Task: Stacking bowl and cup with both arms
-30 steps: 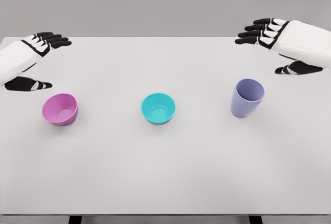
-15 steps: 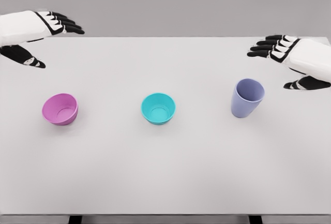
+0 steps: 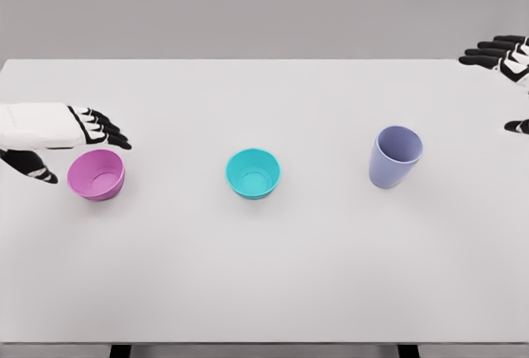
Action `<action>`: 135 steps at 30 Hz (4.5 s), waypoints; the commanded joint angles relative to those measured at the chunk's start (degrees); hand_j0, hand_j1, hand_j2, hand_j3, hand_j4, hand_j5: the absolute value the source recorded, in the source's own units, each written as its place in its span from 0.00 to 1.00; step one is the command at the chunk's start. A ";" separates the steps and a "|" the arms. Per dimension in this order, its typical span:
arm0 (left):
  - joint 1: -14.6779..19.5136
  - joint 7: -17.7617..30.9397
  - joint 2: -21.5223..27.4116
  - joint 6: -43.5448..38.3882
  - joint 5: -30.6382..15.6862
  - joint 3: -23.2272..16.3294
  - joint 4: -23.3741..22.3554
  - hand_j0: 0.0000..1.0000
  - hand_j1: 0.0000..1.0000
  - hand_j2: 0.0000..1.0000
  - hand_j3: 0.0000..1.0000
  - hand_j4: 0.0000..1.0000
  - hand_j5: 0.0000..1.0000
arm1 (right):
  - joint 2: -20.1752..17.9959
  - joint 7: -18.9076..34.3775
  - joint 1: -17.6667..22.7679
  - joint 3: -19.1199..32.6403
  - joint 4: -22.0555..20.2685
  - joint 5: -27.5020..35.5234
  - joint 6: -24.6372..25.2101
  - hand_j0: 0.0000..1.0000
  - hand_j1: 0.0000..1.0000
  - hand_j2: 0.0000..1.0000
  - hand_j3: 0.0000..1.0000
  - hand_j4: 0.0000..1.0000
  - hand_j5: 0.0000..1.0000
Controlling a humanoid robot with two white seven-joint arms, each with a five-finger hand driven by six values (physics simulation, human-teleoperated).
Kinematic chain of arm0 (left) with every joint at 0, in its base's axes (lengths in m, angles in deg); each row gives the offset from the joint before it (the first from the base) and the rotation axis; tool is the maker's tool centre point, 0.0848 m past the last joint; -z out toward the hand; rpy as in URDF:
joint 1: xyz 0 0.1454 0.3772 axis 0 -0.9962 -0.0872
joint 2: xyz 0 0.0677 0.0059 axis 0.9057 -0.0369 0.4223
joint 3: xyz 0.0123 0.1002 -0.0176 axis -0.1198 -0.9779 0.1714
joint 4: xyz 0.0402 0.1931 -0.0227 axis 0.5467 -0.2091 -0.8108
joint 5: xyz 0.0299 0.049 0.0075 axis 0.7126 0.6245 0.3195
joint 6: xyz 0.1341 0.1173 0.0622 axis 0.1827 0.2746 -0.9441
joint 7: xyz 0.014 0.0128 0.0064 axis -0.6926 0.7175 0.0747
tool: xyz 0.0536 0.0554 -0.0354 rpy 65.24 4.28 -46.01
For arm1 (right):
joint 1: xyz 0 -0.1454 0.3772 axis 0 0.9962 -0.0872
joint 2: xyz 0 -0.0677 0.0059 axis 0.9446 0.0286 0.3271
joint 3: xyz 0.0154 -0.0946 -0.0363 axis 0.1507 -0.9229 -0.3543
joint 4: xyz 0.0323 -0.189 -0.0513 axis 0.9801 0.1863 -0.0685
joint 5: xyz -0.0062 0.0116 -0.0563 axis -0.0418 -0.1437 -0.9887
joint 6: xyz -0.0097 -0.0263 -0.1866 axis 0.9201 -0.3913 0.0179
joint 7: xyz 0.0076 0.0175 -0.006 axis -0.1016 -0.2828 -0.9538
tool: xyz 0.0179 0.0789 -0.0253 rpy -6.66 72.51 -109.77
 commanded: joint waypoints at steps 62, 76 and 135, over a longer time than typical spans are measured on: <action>-5.01 -0.02 -5.14 -11.34 6.79 -0.13 -1.38 0.98 0.98 0.98 0.98 0.98 0.98 | -3.55 -0.04 -0.62 0.28 -0.05 -0.17 0.19 1.00 1.00 1.00 1.00 1.00 1.00; -5.09 -0.02 -6.02 -11.25 7.49 -0.22 -2.44 0.98 0.98 0.98 0.98 0.98 0.98 | -3.82 -0.04 -0.35 0.98 -0.05 -0.35 0.19 1.00 1.00 1.00 1.00 1.00 1.00; -6.06 -0.02 -9.80 -11.25 10.22 -0.22 -6.57 0.99 0.99 0.99 0.99 0.99 0.99 | -3.55 -0.04 0.00 -0.42 -0.05 -1.49 0.19 1.00 1.00 1.00 1.00 1.00 1.00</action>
